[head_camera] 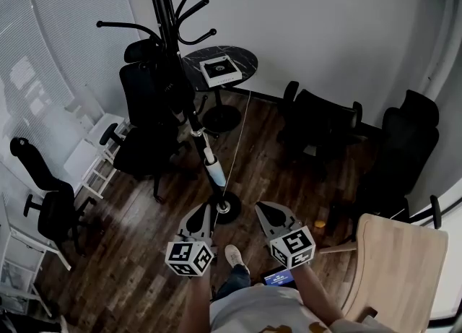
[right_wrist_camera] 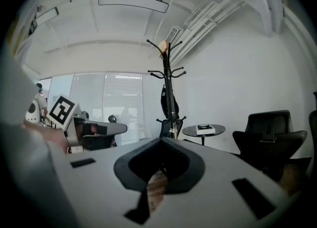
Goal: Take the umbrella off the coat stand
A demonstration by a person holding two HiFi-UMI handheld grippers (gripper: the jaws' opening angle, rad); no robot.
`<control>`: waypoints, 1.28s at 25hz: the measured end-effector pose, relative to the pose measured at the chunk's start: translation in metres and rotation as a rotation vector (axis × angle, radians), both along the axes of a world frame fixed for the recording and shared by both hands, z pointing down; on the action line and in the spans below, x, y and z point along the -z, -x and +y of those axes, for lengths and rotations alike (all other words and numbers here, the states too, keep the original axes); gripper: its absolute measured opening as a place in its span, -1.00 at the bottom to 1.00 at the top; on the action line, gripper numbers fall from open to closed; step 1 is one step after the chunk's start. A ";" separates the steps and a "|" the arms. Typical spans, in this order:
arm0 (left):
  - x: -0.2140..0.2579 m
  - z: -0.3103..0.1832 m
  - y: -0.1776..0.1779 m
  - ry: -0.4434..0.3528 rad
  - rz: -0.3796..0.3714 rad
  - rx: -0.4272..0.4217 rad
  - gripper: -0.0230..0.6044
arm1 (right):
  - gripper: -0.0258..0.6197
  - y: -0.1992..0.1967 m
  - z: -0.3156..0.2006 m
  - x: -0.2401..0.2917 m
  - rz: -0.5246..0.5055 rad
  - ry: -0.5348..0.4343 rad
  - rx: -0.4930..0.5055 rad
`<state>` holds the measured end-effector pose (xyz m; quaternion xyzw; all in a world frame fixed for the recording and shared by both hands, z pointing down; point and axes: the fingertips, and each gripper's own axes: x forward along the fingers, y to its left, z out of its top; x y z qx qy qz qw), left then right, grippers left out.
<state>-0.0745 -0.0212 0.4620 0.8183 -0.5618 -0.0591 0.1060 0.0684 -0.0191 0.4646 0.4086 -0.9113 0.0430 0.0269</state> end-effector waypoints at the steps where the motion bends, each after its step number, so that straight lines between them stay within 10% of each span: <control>1: -0.002 -0.007 0.000 0.004 0.001 0.000 -0.86 | -0.88 0.000 -0.007 -0.002 -0.001 0.007 -0.001; 32: -0.060 -0.234 0.060 0.135 -0.058 -0.072 -0.86 | -0.88 0.093 -0.228 -0.066 0.017 0.197 0.050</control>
